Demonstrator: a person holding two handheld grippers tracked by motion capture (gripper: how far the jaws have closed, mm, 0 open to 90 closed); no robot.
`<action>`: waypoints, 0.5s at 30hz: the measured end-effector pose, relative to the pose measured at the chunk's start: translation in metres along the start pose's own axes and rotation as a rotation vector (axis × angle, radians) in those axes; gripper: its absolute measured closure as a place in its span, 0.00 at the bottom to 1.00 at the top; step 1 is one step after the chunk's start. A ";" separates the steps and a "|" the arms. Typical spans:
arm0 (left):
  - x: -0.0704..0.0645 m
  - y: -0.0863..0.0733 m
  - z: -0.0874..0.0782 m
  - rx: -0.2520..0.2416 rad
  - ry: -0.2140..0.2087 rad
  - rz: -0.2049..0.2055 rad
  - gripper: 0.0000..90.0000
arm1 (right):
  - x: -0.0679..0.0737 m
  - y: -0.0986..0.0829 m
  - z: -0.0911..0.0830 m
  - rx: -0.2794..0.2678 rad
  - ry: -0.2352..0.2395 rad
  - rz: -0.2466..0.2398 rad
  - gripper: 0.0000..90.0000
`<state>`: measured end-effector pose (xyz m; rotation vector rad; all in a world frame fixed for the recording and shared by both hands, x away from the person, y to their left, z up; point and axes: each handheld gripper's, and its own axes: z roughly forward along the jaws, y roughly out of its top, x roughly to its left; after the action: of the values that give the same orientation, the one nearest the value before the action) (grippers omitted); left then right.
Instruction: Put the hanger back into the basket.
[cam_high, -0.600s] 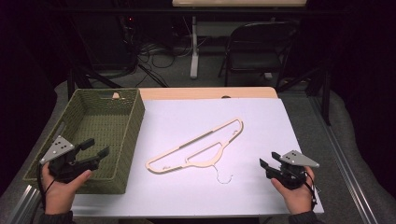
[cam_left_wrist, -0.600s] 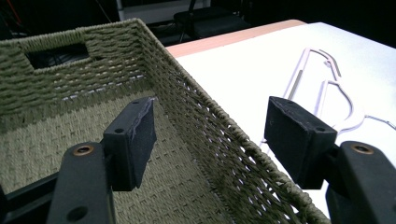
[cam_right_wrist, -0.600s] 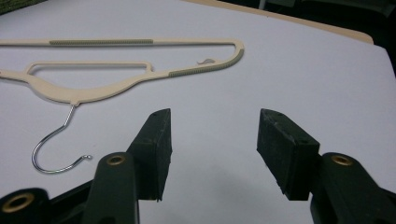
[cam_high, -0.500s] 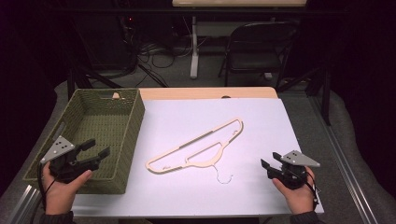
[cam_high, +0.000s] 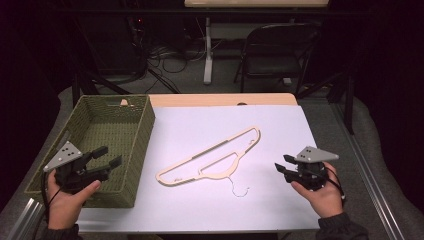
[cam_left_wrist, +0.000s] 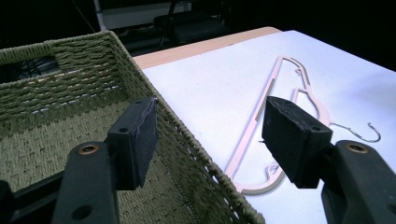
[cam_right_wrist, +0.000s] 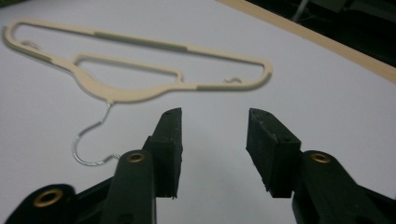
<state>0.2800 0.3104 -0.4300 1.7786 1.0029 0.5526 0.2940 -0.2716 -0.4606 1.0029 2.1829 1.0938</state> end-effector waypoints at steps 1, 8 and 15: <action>-0.001 0.002 0.002 -0.002 -0.002 -0.005 0.40 | -0.001 0.008 -0.001 -0.004 0.012 -0.008 0.63; -0.008 0.015 0.014 0.014 -0.030 -0.002 0.44 | -0.007 0.047 0.004 0.013 0.039 -0.028 0.63; -0.023 0.032 0.028 0.033 -0.062 0.036 0.47 | -0.004 0.078 0.021 0.069 0.073 -0.126 0.63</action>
<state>0.3000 0.2703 -0.4111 1.8351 0.9437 0.5032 0.3410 -0.2332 -0.4070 0.8540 2.3222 1.0177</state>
